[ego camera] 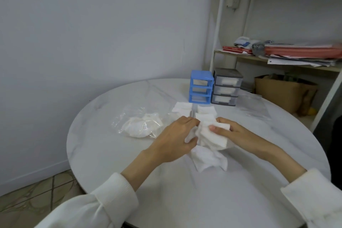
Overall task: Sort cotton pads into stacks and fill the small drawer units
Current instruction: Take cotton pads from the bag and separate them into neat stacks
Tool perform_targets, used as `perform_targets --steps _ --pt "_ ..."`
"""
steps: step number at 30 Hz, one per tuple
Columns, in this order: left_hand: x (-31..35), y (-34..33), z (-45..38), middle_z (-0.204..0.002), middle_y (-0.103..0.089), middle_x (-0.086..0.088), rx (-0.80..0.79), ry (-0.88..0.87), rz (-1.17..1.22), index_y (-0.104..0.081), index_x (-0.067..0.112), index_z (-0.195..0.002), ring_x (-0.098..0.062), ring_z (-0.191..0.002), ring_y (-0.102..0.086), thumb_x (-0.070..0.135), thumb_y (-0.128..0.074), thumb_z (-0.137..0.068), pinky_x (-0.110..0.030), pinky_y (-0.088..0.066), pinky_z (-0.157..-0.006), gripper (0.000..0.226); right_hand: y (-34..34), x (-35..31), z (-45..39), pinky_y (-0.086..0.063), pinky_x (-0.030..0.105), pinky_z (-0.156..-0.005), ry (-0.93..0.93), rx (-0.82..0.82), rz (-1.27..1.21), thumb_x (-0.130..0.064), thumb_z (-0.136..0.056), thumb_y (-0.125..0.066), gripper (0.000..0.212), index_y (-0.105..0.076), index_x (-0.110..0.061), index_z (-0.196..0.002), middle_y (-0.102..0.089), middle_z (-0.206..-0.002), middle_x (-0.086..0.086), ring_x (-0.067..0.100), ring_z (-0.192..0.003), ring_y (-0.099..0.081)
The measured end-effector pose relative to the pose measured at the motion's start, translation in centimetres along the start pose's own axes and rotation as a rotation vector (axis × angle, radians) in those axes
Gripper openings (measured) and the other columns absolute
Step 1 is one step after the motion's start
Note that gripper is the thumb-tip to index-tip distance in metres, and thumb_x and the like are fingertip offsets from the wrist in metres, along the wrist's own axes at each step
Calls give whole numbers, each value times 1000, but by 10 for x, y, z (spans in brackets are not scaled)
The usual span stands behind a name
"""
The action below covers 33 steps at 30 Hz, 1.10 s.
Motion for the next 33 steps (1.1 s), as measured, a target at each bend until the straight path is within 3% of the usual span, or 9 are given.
perform_targets --steps 3,6,10,13,19,23,27,29,33 --pt "-3 -5 -4 -81 -61 -2 -31 14 -8 -53 6 -83 -19 -77 -53 21 -53 -90 -35 -44 -72 17 4 5 0 -45 13 -64 -24 35 -27 -51 -82 -52 30 -66 -27 -92 -69 -81 -15 4 -73 -62" --pt "-7 -11 -8 -69 -59 -1 -43 27 12 -46 10 -72 -21 -66 -52 22 -52 -90 -38 -46 -68 23 11 11 1 -41 18 -47 -50 58 -28 -48 -88 -51 31 -67 -24 -98 -68 -72 -2 12 -60 -58" --pt "-8 -8 -15 -68 -58 7 -3 78 127 -51 18 -72 -14 -67 -53 19 -52 -89 -27 -42 -64 17 33 14 -2 -36 11 -53 -8 182 159 -40 -91 -54 24 -60 -25 -73 -59 -67 -11 3 -61 -51" --pt "-11 -3 -25 -74 -59 8 52 115 236 -59 13 -71 -8 -71 -54 23 -51 -83 -21 -41 -67 17 45 15 -5 -38 15 -62 26 223 189 -35 -90 -58 22 -67 -25 -74 -64 -70 -12 3 -67 -54" --pt "-15 -26 -38 -68 -61 7 -55 196 391 -62 20 -73 0 -60 -52 21 -62 -88 -9 -37 -60 15 41 24 -13 -24 18 -48 71 167 151 -27 -88 -63 14 -62 -17 -78 -39 -47 -4 11 -49 -29" --pt "-25 -27 -45 -65 -60 -3 -8 286 481 -57 16 -67 -10 -60 -51 9 -60 -86 -16 -39 -59 20 52 20 -19 -39 15 -63 123 244 132 -21 -88 -62 11 -64 -18 -78 -64 -72 -8 5 -66 -54" --pt "-36 -27 -46 -62 -47 -5 42 416 624 -47 15 -60 -14 -60 -39 7 -53 -85 -23 -29 -57 27 75 16 -24 -42 20 -66 138 358 -58 -9 -90 -57 13 -61 -15 -80 -66 -70 -7 6 -68 -57" --pt "-39 -30 -47 -61 -45 -3 26 447 629 -45 16 -58 -14 -58 -37 10 -52 -85 -25 -29 -57 29 84 12 -28 -42 13 -60 149 401 -133 -5 -90 -56 12 -58 -16 -85 -65 -63 -7 0 -61 -57" --pt "-31 -44 -52 -54 -45 -1 -93 397 599 -47 17 -62 -10 -47 -34 12 -52 -86 -19 -27 -47 26 88 0 -43 -41 9 -58 207 447 -160 2 -93 -48 24 -55 -18 -81 -57 -87 -7 4 -77 -53"
Point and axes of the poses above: each hand's wrist, its own z-axis away from the middle knuckle, its own y-axis out of the back of the hand, x = y × z, the point moved 10 cm from there along -z, towards the middle knuckle
